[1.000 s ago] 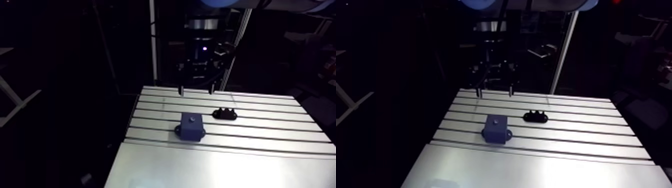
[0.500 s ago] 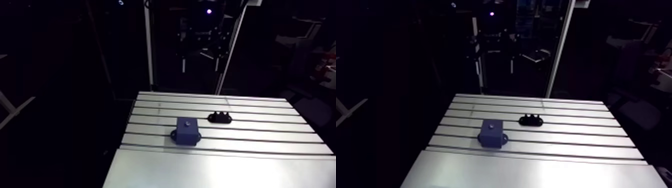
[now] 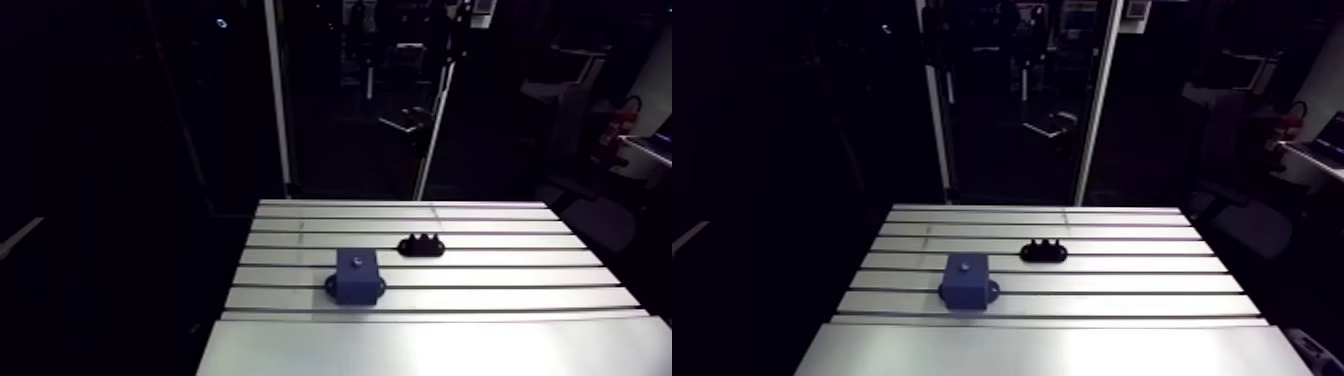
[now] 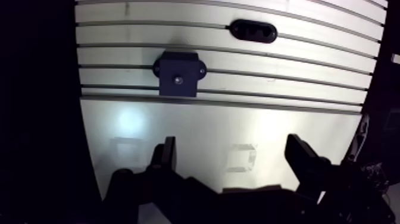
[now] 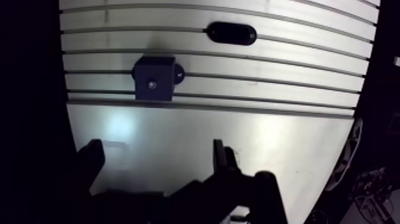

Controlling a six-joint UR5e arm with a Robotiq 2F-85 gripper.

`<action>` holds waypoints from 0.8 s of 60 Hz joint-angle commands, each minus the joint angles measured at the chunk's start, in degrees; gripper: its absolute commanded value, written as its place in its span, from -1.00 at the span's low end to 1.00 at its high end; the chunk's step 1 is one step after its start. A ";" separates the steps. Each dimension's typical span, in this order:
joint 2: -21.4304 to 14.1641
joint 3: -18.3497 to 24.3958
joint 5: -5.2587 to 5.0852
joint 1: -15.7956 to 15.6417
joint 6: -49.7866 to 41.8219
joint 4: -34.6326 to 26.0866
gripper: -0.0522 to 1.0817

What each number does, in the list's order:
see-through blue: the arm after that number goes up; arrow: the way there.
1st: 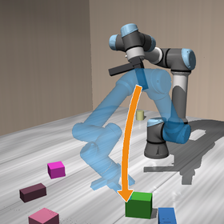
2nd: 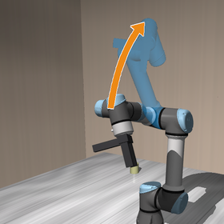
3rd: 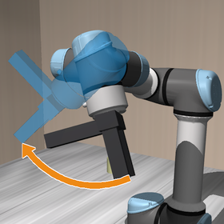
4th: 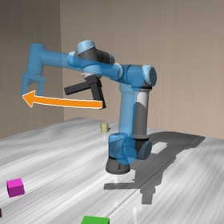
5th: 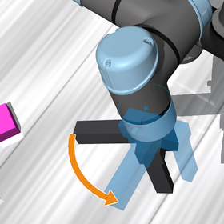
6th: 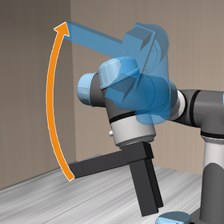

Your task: Pick up the M10 bolt and insert it into the hole until fully seated.

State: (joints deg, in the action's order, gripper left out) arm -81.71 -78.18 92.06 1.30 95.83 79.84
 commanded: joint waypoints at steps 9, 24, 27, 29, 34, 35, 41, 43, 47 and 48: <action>-1.02 -0.11 -0.17 0.81 0.01 0.35 -0.90; -2.59 -0.40 -1.13 0.65 0.26 0.19 -0.90; -2.69 -1.07 -1.30 0.64 0.27 0.26 -0.90; -2.71 -1.35 -1.23 0.56 0.27 0.26 -0.90; -2.78 -1.88 -1.15 0.55 0.27 0.26 -0.90; -2.87 -1.99 -1.06 0.47 0.27 0.26 -0.90; -3.31 -2.25 -1.05 0.37 0.27 0.26 -0.90; -3.40 -2.35 -1.05 0.37 0.27 0.34 -0.90; -3.41 -2.45 -1.05 0.37 0.27 0.35 -0.90; -3.41 -2.45 -1.05 0.37 0.27 0.35 -0.90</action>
State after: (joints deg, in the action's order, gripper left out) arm -84.73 -80.03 90.99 1.76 96.10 80.12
